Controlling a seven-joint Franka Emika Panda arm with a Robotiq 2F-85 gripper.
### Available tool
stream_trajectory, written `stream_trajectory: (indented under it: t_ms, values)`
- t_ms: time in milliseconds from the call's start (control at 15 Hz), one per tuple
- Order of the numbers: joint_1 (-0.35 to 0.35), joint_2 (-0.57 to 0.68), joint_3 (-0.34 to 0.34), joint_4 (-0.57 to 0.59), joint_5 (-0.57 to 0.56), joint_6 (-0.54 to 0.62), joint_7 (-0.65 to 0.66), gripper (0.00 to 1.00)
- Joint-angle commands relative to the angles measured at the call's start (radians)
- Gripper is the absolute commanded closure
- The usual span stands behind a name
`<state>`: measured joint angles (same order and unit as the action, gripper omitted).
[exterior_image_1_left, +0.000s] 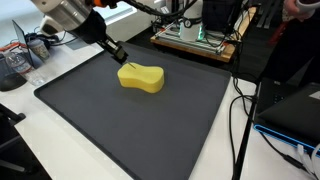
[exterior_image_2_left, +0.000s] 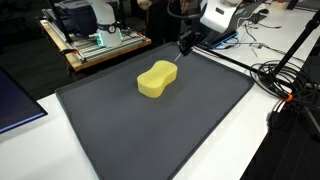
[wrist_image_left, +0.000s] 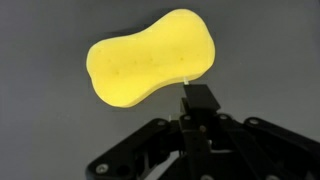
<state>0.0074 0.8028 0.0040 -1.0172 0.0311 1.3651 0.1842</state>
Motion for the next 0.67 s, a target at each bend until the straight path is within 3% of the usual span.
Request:
stream_trajectory:
  t_ms: [0, 600]
  values:
    - [-0.091, 0.091, 0.025, 0.129, 0.108, -0.069, -0.111, 0.97]
    - [-0.277, 0.011, 0.053, -0.053, 0.217, 0.053, -0.457, 0.97]
